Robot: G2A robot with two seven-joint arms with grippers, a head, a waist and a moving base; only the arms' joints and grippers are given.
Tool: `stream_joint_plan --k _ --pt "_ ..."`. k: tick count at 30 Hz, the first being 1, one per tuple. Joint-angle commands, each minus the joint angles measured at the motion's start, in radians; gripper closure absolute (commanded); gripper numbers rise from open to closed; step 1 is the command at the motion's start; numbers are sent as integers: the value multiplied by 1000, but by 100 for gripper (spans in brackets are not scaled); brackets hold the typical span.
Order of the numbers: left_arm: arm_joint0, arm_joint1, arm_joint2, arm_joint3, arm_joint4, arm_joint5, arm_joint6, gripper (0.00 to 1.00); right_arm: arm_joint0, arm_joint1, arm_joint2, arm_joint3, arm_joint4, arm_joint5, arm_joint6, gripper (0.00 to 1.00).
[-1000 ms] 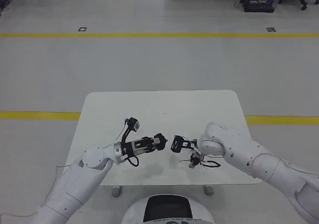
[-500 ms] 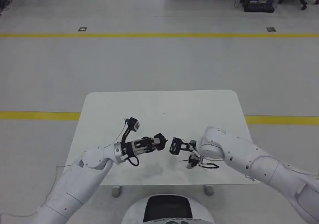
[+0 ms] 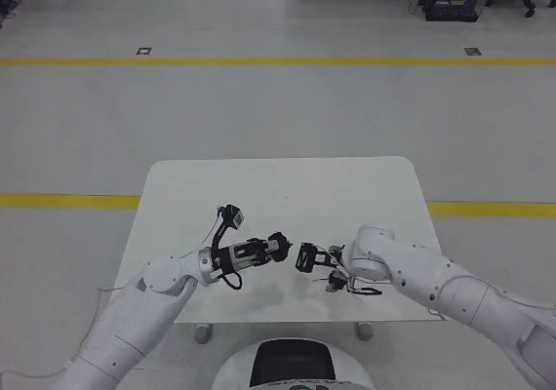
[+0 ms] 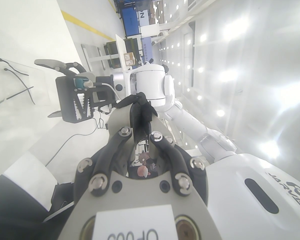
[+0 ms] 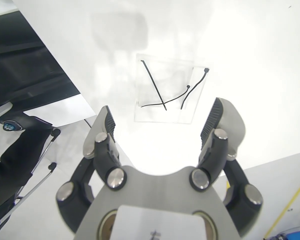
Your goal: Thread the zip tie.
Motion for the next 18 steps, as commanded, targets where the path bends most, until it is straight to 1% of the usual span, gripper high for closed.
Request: stream_joint_plan --k 1,3,8,11,13,18 --pt "0 0 0 0 0 0 0 100 3 -1 -10 7 -4 0 -14 70" --pt "0 0 0 0 0 0 0 100 7 -2 -20 11 -9 0 -31 73" --pt "0 0 0 0 0 0 0 100 20 -3 -42 22 -7 0 -64 86" --pt "0 0 0 0 0 0 0 100 27 -2 -54 21 -2 0 -83 87" --pt "0 0 0 0 0 0 0 100 32 -1 -60 25 1 0 -91 91" --pt "0 0 0 0 0 0 0 100 47 -6 -83 52 13 0 -96 93"
